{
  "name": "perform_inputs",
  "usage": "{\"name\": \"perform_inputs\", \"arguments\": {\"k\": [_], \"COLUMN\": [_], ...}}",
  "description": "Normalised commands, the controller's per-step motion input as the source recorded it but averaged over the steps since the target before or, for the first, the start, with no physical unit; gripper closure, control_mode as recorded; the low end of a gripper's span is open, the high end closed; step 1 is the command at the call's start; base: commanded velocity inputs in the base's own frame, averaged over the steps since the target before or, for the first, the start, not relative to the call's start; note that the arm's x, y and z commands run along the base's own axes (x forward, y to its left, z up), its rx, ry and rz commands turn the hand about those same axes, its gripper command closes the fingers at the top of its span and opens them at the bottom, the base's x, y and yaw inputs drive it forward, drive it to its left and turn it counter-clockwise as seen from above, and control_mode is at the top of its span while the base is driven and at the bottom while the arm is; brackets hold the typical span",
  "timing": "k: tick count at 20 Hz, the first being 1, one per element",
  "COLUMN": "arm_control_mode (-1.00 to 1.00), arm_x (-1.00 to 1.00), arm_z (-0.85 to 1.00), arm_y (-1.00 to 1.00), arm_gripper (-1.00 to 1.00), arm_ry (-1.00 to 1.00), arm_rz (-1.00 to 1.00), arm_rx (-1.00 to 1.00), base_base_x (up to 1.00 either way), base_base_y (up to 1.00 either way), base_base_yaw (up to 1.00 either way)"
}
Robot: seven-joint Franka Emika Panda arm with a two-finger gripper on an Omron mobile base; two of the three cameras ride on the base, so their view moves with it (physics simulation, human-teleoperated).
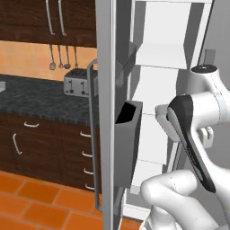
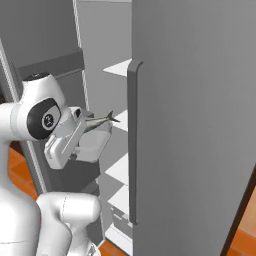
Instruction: Take the meat container that has the fish and place it on the second highest rack of the freezer. Then take the vegetable container that has the sweet potato and cucumber and place it on the highest rack of the freezer.
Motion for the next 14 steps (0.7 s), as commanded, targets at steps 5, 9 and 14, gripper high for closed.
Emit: {"name": "perform_inputs", "arguments": {"k": [5, 9, 14], "arm_control_mode": [1.00, 1.00, 1.00], "arm_x": [0.00, 0.00, 0.00], "arm_z": [0.00, 0.00, 0.00], "arm_y": [0.00, 0.00, 0.00], "arm_gripper": [1.00, 1.00, 1.00], "arm_ry": [0.00, 0.00, 0.00], "arm_rz": [0.00, 0.00, 0.00], "arm_rx": [0.00, 0.00, 0.00], "base_base_x": [0.62, 0.64, 0.65], "base_base_y": [0.17, 0.33, 0.45], "base_base_yaw": [0.00, -0.01, -0.04]}}
